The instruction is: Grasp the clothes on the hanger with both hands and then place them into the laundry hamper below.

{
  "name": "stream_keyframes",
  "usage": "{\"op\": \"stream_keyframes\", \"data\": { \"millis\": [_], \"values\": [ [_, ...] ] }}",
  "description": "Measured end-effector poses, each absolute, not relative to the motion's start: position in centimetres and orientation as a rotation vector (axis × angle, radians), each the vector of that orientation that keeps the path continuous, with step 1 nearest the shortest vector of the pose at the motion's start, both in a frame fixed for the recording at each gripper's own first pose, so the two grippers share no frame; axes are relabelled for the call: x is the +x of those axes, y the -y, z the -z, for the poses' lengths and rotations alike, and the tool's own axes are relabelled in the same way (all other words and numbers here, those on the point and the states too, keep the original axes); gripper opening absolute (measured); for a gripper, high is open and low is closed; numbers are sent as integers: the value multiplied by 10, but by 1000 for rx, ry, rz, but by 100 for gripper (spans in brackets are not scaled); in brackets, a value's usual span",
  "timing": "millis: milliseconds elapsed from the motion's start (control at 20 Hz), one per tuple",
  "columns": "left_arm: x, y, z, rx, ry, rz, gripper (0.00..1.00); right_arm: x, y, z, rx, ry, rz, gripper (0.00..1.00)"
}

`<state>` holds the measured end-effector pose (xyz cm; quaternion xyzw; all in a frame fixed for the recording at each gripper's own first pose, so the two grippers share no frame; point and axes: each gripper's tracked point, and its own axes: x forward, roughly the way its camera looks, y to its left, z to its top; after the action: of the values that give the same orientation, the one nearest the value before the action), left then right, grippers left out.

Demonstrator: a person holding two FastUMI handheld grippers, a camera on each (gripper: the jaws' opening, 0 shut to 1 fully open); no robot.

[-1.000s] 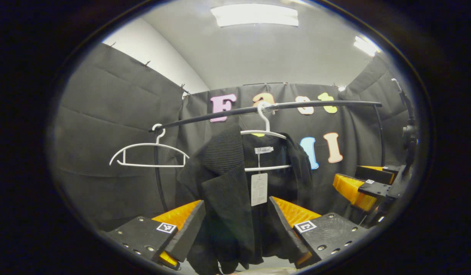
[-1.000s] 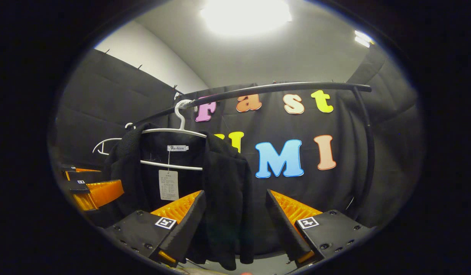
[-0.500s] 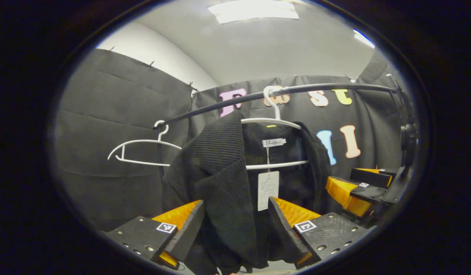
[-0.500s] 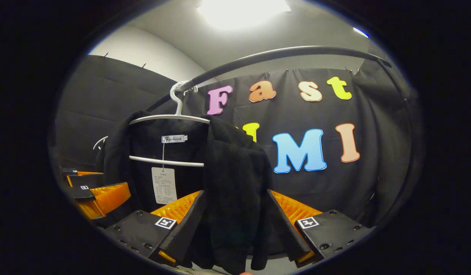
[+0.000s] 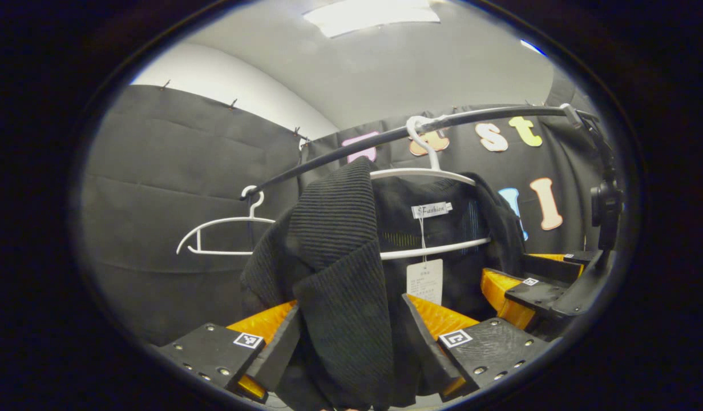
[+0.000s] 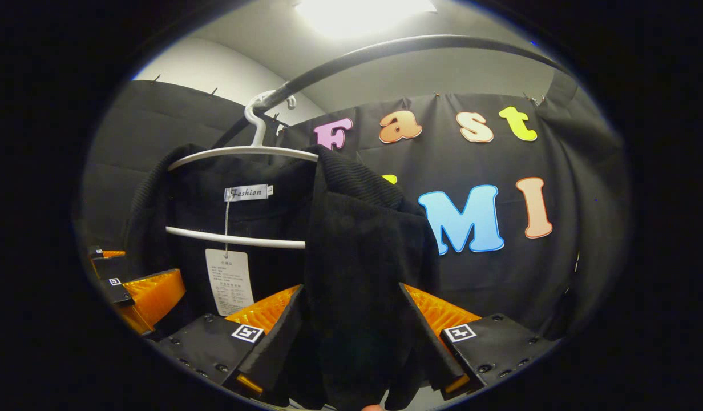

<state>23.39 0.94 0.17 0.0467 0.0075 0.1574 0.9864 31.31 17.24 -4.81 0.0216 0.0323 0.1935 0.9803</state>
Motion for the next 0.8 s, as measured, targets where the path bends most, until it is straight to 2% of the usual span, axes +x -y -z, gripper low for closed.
{"op": "stream_keyframes", "data": {
  "millis": [200,300,350,400,500,600,700,750,800],
  "values": [
    [238,-18,0,101,-18,-355,96,324,-172,53,36,-73,-341,99],
    [239,-25,0,103,-19,-373,88,329,-170,55,44,-84,-322,99],
    [241,-24,1,92,-19,-363,76,331,-169,58,49,-94,-318,99],
    [242,-24,3,82,-19,-359,74,333,-168,60,51,-104,-311,99],
    [244,-27,9,79,-37,-357,74,335,-164,64,54,-127,-300,77],
    [243,-35,10,91,-48,-384,74,336,-164,64,47,-138,-301,66],
    [244,-36,9,83,-47,-365,51,337,-160,65,19,-135,-292,41],
    [245,-36,11,87,-48,-350,40,339,-154,63,-2,-125,-271,17],
    [245,-38,8,86,-42,-344,30,339,-151,62,-31,-121,-265,11]
  ]
}}
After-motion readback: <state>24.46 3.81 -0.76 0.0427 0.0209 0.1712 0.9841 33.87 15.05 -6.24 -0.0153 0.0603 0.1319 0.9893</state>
